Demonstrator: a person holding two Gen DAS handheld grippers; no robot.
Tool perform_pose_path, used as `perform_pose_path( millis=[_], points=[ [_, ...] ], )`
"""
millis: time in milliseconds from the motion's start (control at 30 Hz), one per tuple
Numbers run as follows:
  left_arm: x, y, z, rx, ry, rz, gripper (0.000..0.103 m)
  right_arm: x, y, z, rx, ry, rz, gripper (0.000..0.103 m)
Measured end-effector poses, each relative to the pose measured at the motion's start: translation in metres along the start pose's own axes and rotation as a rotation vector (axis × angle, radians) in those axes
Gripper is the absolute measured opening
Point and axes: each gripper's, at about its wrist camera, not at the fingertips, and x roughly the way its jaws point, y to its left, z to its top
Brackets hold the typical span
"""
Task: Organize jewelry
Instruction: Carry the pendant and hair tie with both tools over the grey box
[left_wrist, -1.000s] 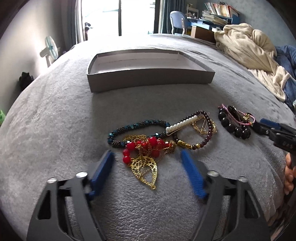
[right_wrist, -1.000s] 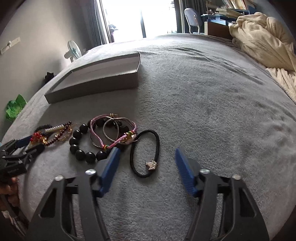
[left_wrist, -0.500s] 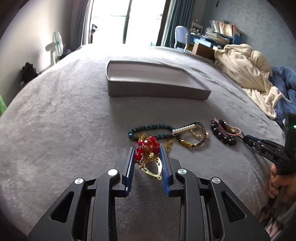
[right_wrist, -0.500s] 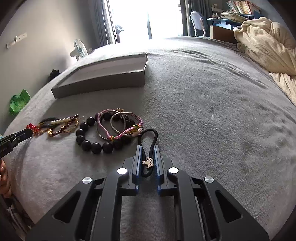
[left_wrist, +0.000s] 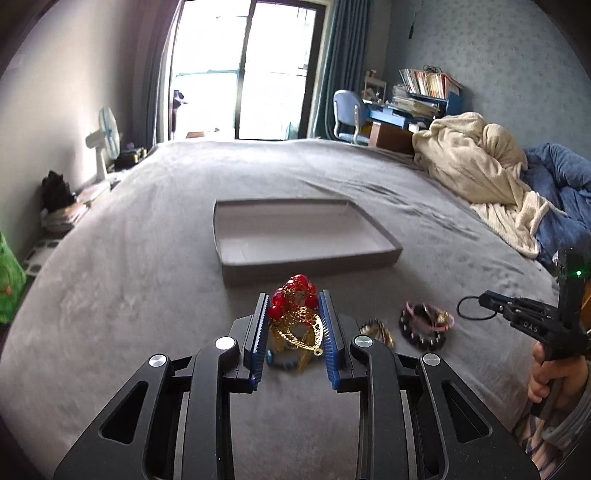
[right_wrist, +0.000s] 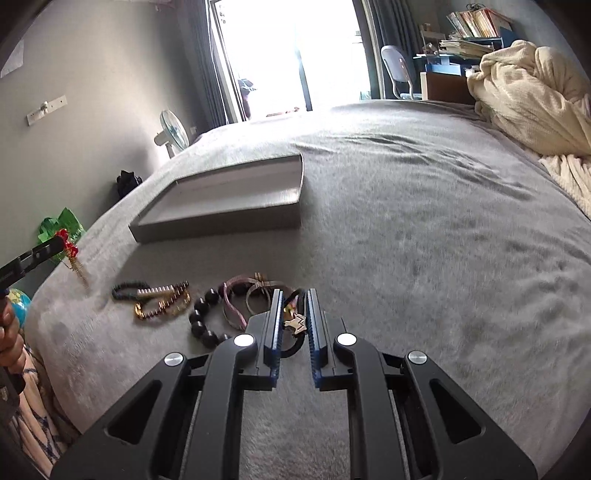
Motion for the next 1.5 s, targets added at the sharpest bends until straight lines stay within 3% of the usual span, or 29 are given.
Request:
perform_pose_path(
  millis=[333,733,1100,1467,1500],
  points=[
    [0.028,0.007,0.045,0.041,-0.017,0.016,0.028,0.019,0.006,0.054,-0.019,-0.02,0.037,0.012],
    [0.097,0.023,0.088,0.018,0.015,0.017,0.028,0.097,0.037,0.12,-0.105,0.017,0.057,0.012],
    [0.169,0.029,0.082,0.008,0.119,0.021,0.028,0.181,0.046,0.137,-0.133,0.133,0.051,0.012],
    [0.201,0.043,0.055,0.012,0.217,0.07,0.028,0.22,0.046,0.125,-0.158,0.235,0.004,0.012],
    [0.201,0.043,0.054,0.013,0.219,0.075,0.032,0.222,0.046,0.124,-0.16,0.237,0.002,0.012]
  ],
)
